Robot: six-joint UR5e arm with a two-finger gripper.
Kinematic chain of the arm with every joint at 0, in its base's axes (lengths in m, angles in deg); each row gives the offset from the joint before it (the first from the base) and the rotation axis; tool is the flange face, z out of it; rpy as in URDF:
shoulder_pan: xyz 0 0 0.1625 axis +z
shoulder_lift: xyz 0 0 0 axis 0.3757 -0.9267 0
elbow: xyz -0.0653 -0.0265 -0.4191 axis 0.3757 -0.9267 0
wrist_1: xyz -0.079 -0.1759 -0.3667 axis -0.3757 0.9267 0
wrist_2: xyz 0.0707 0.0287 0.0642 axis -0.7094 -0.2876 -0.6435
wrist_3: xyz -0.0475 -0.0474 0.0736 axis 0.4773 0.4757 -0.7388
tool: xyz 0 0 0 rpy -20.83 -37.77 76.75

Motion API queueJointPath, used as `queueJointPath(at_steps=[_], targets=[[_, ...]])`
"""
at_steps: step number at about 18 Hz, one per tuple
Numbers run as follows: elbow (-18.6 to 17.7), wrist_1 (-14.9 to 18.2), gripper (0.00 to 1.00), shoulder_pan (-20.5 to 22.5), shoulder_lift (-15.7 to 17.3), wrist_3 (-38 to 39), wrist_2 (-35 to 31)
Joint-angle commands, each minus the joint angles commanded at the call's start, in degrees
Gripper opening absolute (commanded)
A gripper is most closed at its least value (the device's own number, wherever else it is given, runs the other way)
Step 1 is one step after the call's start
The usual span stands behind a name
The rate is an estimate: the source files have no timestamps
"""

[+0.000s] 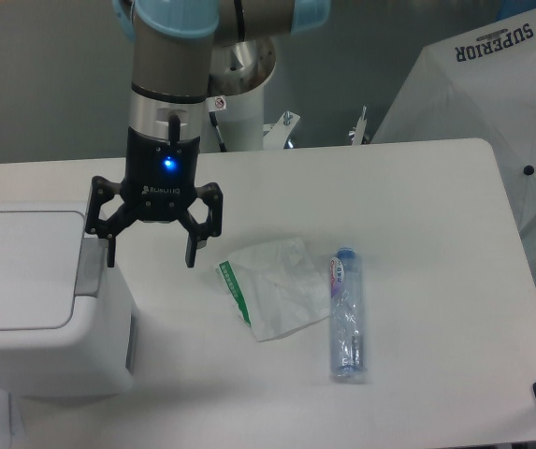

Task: Open the trash can
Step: 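Lower the gripper finger onto the lid edge and push it open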

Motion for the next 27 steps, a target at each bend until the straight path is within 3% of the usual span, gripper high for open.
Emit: queueJointPath(at_steps=[27], targets=[[-0.18,-0.62,1.00,-1.23,-0.97,-0.26,-0.18]])
